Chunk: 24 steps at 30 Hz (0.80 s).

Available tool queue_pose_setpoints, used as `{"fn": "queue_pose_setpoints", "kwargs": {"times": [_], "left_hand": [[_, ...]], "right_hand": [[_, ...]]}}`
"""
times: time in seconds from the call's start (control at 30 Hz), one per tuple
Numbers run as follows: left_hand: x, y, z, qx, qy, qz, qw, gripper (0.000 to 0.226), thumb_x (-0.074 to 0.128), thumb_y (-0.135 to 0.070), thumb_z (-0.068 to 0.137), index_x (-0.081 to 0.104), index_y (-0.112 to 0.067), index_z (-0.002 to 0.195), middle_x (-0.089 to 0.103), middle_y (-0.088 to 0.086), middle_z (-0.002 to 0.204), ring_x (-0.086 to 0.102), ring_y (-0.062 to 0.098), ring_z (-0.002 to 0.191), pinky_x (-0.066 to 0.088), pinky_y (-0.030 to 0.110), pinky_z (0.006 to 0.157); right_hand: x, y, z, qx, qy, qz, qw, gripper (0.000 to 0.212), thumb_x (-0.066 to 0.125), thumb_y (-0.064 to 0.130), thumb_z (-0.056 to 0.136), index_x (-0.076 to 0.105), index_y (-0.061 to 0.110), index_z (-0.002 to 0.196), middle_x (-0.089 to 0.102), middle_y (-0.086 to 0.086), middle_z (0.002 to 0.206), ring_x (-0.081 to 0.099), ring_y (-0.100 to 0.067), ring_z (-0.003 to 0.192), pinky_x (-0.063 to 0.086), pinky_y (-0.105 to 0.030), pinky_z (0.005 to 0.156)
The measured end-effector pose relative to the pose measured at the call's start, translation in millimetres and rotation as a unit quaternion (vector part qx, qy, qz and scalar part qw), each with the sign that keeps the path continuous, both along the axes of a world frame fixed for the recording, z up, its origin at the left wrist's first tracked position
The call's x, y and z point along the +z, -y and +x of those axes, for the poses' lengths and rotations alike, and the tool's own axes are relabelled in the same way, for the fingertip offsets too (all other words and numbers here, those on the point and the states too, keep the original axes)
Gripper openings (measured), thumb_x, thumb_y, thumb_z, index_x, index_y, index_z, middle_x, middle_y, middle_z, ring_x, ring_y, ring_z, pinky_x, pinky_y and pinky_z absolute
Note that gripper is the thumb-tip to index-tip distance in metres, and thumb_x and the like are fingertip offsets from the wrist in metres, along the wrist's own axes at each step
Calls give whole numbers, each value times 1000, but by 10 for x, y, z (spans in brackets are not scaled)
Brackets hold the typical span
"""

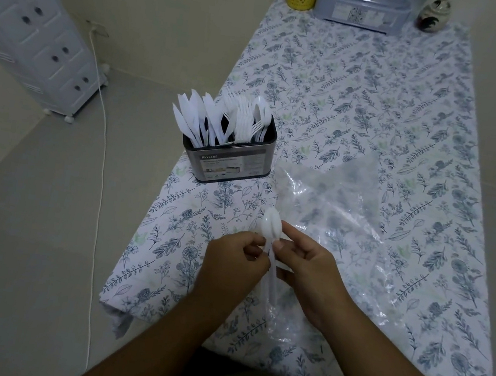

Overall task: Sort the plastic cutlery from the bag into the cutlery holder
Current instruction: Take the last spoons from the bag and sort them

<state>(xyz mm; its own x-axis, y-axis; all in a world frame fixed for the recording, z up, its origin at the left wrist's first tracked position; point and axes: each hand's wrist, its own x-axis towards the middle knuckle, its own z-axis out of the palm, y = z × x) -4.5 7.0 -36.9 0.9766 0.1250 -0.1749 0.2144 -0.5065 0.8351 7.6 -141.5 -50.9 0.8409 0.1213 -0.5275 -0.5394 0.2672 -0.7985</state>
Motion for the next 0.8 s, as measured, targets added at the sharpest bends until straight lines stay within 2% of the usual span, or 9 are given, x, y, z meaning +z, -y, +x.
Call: {"fn": "queue_pose_setpoints", "kwargs": {"times": [0.07,0.13,0.17,0.27,0.37,0.47,0.57,0.7,0.8], "left_hand": [[-11,-7,-6,-7,-11,-35,999,25,75,-15,84,77,-17,108,73,-11,82,69,-5,76,56,12,70],[-29,-19,-14,0,-49,-130,990,23,73,-9,87,76,-15,109,77,-4,88,74,5,80,63,30,76],[-32,-31,-18,5,-70,-179,981,22,71,-6,89,76,-16,107,78,0,89,75,11,82,63,34,77],[-23,-43,-35,11,-93,-253,963,17,66,-3,92,76,-14,100,78,5,89,76,19,85,61,30,76],[-40,-35,-50,18,-88,-248,965,15,64,-6,95,74,-6,105,78,6,91,76,18,86,61,31,76],[-88,-46,-48,36,-86,-237,967,14,65,-11,95,73,-9,105,77,5,92,75,19,88,62,39,80],[-99,-59,-33,36,-66,-217,973,16,70,-17,91,73,-15,107,77,2,91,75,18,89,62,43,79],[-62,-64,15,4,-1,-130,992,19,72,-18,89,69,-33,101,74,-13,86,72,4,82,60,26,73],[-32,-67,118,-23,34,-79,996,18,73,-18,89,70,-31,102,72,-13,89,68,0,83,56,17,71]], "right_hand": [[-22,3,-8,-8,0,2,1000,45,67,5,93,63,18,136,76,-13,113,72,-29,109,59,-46,92],[-36,36,-5,-10,-1,8,1000,45,69,3,91,65,16,134,76,-15,112,72,-32,108,58,-50,94],[-32,55,0,-6,-3,10,1000,46,71,3,89,65,16,133,76,-16,112,73,-32,107,58,-50,93],[-55,77,5,3,-17,22,1000,52,78,6,79,67,13,129,76,-18,112,73,-34,106,58,-51,93],[-77,53,-11,2,-25,21,999,47,81,6,76,71,5,122,75,-20,113,72,-36,108,55,-54,98],[-66,49,-13,20,-20,4,1000,36,77,4,83,73,3,119,77,-16,112,72,-32,109,54,-49,101],[-33,55,8,41,-7,-16,999,35,79,10,83,75,8,118,77,-12,112,72,-27,111,54,-45,101],[40,50,49,41,37,-69,996,33,78,5,84,75,6,116,80,-6,102,76,-15,98,58,-20,75],[95,49,138,43,78,-102,991,28,78,1,83,77,7,110,81,-5,95,77,-16,94,58,-19,72]]}}
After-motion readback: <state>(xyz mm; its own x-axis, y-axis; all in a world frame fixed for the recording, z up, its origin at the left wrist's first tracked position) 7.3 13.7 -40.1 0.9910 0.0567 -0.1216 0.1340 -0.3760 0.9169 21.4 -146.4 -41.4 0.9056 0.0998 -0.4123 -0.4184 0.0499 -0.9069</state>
